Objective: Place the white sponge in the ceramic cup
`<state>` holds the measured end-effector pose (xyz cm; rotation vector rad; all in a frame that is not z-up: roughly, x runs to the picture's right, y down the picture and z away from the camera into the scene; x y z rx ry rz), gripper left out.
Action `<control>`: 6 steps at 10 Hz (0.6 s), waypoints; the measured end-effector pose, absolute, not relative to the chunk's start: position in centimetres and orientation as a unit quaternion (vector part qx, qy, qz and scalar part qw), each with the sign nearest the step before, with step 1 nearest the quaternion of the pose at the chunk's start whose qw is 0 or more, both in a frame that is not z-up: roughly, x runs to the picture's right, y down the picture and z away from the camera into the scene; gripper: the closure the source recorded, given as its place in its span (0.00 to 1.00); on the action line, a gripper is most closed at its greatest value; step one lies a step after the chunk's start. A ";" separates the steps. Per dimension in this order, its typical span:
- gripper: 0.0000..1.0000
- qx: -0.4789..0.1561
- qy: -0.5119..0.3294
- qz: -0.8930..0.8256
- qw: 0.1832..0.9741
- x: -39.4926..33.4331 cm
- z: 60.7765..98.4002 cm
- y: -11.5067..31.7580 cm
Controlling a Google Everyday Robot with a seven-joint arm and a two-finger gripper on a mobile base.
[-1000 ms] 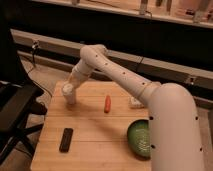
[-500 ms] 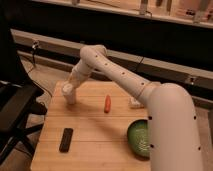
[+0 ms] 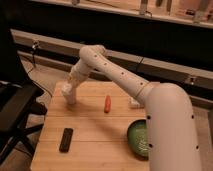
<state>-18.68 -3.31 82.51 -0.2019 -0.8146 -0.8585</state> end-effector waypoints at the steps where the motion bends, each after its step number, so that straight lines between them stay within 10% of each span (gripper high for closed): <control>1: 0.55 -0.090 -0.386 -0.410 0.821 -19.8 82.6 -3.5; 6: 0.20 -0.073 -0.391 -0.430 0.811 -22.5 82.8 -4.2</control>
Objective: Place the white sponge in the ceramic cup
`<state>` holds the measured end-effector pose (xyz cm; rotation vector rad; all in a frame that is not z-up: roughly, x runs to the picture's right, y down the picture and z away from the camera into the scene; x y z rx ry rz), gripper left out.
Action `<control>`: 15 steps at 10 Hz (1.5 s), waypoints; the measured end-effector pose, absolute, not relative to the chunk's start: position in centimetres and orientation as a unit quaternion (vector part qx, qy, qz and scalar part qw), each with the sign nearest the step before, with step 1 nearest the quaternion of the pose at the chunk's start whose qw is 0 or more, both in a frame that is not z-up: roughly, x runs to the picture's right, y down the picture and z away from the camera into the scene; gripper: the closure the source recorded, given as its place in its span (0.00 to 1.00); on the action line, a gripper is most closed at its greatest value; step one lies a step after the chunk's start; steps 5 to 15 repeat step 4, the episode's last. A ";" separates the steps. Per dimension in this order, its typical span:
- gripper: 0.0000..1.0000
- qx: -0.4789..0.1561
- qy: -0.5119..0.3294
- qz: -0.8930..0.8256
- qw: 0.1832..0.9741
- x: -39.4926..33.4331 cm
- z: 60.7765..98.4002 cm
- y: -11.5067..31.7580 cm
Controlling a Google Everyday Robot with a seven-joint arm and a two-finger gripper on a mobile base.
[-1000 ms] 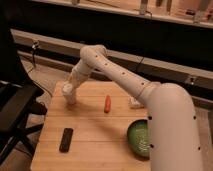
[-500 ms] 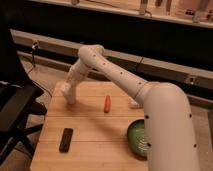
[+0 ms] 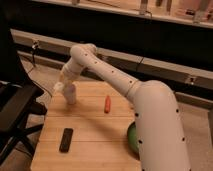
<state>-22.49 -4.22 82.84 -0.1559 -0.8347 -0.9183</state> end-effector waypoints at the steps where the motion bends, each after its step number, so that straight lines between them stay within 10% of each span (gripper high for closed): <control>1: 0.20 -0.070 -0.388 -0.430 0.812 -22.4 82.9 -4.4; 15: 0.20 -0.072 -0.380 -0.421 0.820 -21.5 82.9 -4.5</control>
